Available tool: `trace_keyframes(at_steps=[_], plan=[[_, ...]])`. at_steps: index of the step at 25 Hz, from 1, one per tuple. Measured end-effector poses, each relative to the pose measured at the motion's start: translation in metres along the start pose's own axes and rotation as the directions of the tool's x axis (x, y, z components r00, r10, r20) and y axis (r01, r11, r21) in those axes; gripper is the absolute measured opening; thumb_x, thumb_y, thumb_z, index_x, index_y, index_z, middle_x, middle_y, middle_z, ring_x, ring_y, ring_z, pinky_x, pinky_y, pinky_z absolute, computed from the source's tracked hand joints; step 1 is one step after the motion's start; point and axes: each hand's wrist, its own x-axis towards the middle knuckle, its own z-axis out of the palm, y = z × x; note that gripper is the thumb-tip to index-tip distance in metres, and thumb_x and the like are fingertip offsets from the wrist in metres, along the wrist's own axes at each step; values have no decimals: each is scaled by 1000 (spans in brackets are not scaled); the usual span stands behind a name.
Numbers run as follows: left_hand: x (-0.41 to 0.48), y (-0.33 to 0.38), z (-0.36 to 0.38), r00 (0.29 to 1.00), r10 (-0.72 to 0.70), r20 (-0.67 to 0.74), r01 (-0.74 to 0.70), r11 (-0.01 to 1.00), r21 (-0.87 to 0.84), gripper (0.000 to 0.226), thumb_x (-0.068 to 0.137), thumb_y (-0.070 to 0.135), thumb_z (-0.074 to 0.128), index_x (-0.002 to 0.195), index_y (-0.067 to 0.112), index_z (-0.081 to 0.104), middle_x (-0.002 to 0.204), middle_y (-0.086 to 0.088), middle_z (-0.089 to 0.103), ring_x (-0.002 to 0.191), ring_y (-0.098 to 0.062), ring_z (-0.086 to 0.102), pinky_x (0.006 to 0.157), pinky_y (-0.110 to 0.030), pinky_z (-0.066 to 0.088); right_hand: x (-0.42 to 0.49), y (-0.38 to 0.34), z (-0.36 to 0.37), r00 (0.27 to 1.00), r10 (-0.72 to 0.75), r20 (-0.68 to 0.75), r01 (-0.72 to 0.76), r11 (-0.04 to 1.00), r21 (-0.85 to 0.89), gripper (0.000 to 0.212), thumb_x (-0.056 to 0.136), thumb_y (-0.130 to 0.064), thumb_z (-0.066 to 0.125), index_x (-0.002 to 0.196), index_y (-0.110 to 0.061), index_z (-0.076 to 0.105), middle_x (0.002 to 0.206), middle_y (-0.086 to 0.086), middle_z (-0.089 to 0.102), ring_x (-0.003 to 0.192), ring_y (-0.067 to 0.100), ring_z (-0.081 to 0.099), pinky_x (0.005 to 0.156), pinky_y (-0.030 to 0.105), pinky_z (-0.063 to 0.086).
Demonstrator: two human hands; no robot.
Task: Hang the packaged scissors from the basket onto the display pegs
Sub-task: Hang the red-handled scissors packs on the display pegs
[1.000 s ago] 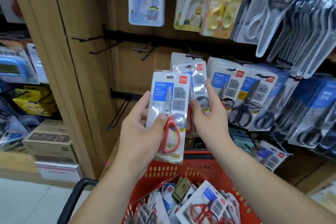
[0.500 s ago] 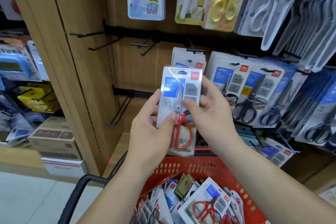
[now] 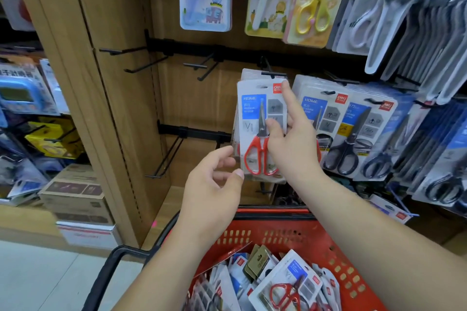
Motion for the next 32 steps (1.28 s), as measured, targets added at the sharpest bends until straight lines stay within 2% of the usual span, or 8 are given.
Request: trace_keyframes(at_steps=[5, 8, 12, 15, 17, 22, 28, 32], plan=[[-1, -1, 0, 1000, -10, -16, 10, 1000, 4, 38, 101, 27, 67, 127, 51, 54, 117, 23, 66, 100, 14, 61, 71, -5, 48, -7, 5, 2, 999, -43, -21, 44, 998, 38, 74, 105, 0, 56, 156, -49, 36, 161, -14, 45, 143, -2, 46, 103, 22, 55], [1, -5, 1, 999, -16, -28, 16, 1000, 26, 43, 101, 27, 68, 139, 42, 55, 122, 22, 64, 103, 14, 61, 71, 0, 48, -15, -1, 2, 1000, 10, -29, -7, 993, 119, 79, 103, 4, 57, 136, -66, 43, 152, -7, 56, 137, 7, 57, 89, 22, 61], [4, -10, 2, 998, -46, -46, 48, 998, 47, 50, 101, 30, 68, 149, 35, 51, 130, 21, 60, 108, 11, 60, 76, -5, 44, -19, -6, 0, 997, 62, -47, -54, 986, 160, 72, 103, 3, 59, 142, -56, 45, 128, -4, 72, 112, 10, 73, 76, 28, 64], [3, -9, 5, 998, -68, -4, 68, 996, 56, 50, 101, 34, 68, 148, 36, 51, 130, 22, 60, 103, 15, 60, 70, -2, 44, -7, -8, -5, 994, 89, -69, -77, 984, 161, 72, 103, 2, 59, 152, -47, 41, 123, 0, 74, 105, 12, 76, 72, 27, 64], [2, -8, 6, 998, -67, 15, 66, 995, 72, 49, 102, 32, 67, 149, 36, 51, 129, 22, 60, 102, 15, 60, 69, -3, 44, 0, -8, -6, 995, 90, -46, -83, 986, 143, 72, 103, 3, 58, 150, -50, 43, 134, 0, 69, 116, 12, 71, 72, 24, 63], [0, -9, 6, 997, -42, 66, 36, 994, 102, 50, 101, 29, 67, 149, 35, 51, 116, 27, 59, 105, 10, 60, 68, 3, 43, -5, 5, -2, 998, 20, -53, -17, 999, 44, 72, 104, 1, 57, 157, -44, 39, 153, -10, 54, 132, -2, 57, 90, 16, 57], [-1, -7, 3, 996, -24, 90, 18, 997, 72, 46, 103, 30, 66, 144, 42, 50, 111, 31, 56, 107, 12, 57, 75, -3, 43, 5, 2, -4, 993, 76, -92, -83, 994, -65, 64, 105, -13, 62, 159, -36, 39, 117, -5, 70, 100, 6, 71, 61, 10, 54], [-2, -8, 0, 996, -27, 80, 22, 998, 64, 39, 102, 26, 67, 127, 52, 51, 116, 26, 61, 111, 4, 61, 87, -10, 46, 1, 1, -18, 996, 65, -68, -79, 972, -219, 55, 104, -27, 64, 156, -29, 47, 118, -4, 68, 95, 2, 67, 80, 20, 58]])
